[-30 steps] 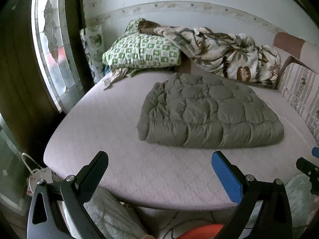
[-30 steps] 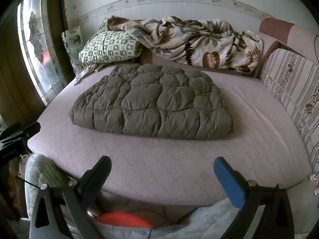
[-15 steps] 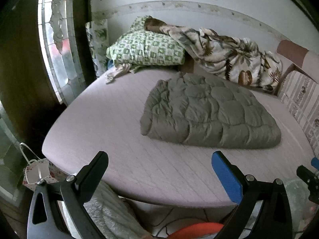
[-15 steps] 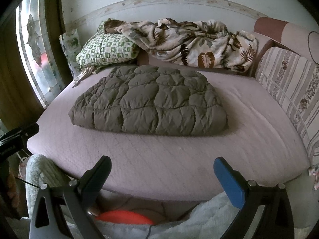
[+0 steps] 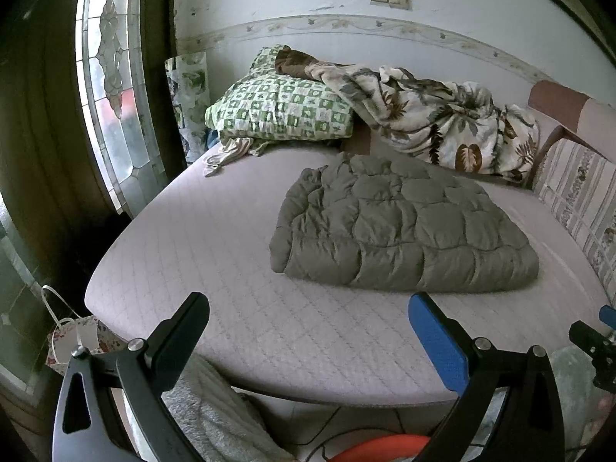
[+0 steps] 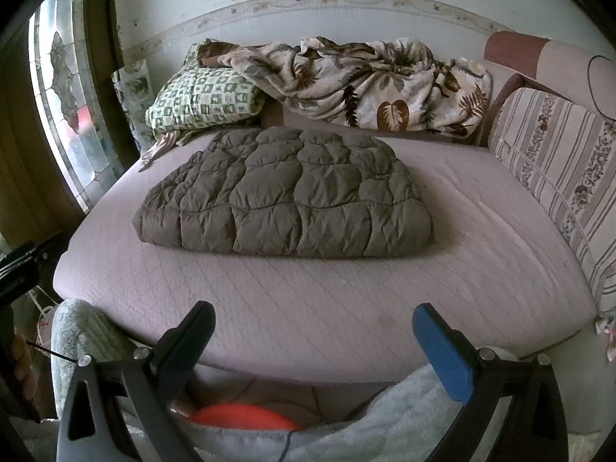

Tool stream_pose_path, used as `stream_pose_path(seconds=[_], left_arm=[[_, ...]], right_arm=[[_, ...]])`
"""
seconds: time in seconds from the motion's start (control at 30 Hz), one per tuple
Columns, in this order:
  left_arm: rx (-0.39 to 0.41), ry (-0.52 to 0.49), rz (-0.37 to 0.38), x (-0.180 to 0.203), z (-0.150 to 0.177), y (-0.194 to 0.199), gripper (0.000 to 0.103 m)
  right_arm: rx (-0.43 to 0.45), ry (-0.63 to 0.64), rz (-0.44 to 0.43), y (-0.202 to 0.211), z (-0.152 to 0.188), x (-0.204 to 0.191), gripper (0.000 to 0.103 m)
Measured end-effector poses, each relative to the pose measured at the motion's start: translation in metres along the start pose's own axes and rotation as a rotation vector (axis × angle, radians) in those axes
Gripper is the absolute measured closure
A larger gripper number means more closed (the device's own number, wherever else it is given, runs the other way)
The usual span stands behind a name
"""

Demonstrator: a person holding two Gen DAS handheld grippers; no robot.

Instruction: Fold large clothes

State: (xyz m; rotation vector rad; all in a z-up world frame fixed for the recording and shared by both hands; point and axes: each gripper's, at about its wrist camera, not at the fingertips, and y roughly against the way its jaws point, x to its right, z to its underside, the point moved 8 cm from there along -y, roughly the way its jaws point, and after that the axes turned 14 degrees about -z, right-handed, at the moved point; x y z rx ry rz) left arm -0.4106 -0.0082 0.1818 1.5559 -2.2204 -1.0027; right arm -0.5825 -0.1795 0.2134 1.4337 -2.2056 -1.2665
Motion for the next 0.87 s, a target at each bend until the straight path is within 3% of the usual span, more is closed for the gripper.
stream_pose_path(seconds=[0.87], left_arm=[[-0.09,-0.064,0.032,0.029,0.012,-0.024,0.0]], right_arm=[[-0.068,-0.022,-0.024,-0.028,0.003,0.013,0.0]])
